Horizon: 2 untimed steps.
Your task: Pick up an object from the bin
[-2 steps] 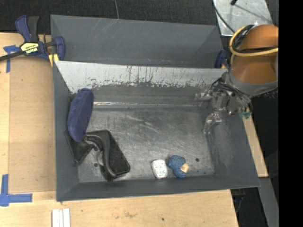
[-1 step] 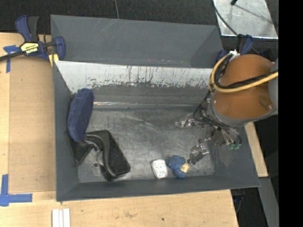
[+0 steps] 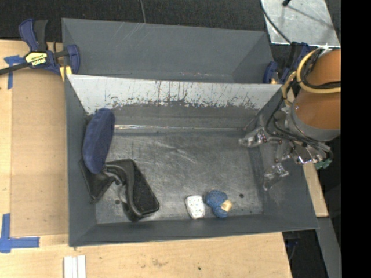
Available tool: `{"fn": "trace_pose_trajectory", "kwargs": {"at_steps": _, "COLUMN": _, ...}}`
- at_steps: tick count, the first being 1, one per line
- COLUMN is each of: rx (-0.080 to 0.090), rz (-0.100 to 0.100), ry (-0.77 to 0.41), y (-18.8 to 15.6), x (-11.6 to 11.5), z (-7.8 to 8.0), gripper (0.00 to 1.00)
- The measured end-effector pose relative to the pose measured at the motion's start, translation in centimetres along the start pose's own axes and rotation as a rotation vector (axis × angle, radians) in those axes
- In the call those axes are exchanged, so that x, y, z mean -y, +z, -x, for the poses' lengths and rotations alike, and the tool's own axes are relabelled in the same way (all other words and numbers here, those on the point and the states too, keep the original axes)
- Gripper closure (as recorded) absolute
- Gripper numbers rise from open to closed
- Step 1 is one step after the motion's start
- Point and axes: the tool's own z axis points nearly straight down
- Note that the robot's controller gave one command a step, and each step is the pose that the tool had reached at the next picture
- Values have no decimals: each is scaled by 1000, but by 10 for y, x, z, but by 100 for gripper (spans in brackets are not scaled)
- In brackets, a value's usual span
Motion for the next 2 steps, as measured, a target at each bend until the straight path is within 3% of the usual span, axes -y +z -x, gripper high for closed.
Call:
{"fn": "trace_pose_trajectory", "kwargs": {"at_steps": 1, "rx": -9, "rz": 8, "ry": -275, "y": 124, "x": -70, "z": -4, "gripper": 0}}
{"fn": "trace_pose_trajectory", "kwargs": {"at_steps": 2, "rx": 3, "rz": -6, "ry": -300, "y": 143, "x": -69, "z": 3, "gripper": 0}}
